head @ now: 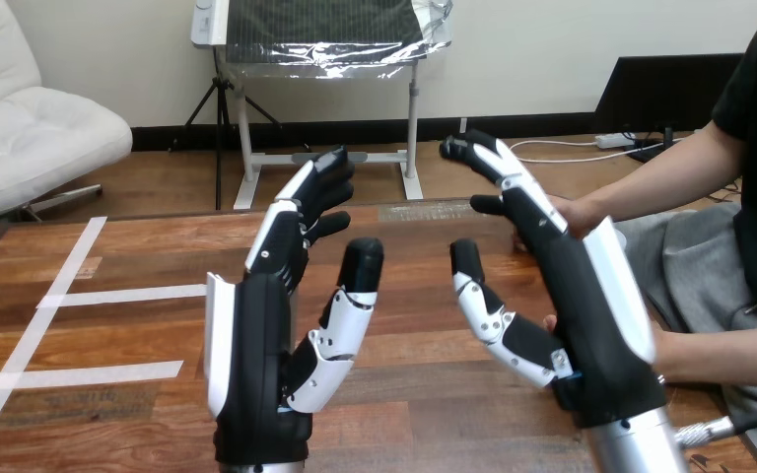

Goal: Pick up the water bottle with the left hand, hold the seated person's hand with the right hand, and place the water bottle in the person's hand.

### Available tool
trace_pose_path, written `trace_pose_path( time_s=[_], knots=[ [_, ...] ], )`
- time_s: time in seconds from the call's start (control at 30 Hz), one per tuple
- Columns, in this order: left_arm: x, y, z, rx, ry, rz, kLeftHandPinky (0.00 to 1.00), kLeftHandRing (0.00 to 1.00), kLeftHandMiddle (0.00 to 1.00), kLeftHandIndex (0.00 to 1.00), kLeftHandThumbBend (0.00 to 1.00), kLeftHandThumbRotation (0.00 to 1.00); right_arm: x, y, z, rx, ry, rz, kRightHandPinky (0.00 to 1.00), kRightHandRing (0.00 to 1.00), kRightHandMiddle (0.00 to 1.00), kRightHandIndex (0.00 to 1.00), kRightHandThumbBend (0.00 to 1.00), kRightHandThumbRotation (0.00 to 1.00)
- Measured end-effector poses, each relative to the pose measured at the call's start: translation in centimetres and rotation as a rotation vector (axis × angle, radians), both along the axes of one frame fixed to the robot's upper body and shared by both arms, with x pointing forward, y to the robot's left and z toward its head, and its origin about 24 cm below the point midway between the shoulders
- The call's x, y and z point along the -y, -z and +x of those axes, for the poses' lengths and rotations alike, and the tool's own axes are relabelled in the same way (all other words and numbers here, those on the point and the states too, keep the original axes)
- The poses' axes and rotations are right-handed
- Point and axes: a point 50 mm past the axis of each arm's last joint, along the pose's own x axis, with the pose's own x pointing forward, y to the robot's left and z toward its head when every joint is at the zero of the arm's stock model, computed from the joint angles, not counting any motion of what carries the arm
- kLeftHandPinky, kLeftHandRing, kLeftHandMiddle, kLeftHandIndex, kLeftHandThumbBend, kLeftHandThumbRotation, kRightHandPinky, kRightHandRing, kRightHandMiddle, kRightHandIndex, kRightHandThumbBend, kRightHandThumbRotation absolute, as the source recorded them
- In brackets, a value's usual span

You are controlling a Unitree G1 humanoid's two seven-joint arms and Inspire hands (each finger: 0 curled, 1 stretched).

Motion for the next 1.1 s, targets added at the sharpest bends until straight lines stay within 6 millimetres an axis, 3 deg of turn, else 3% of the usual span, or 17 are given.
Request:
trace_pose_path(
  time_s=[1.1],
  knots=[
    [-1.4, 2.4, -3.0, -0.130, -0.050, 0.047, 0.71, 0.79, 0.81, 0.81, 0.36, 0.68, -0.9, 0.9, -0.5, -0.053, -0.048, 0.042, 1.00, 0.99, 1.00, 0.96, 0.00, 0.00]
  ],
)
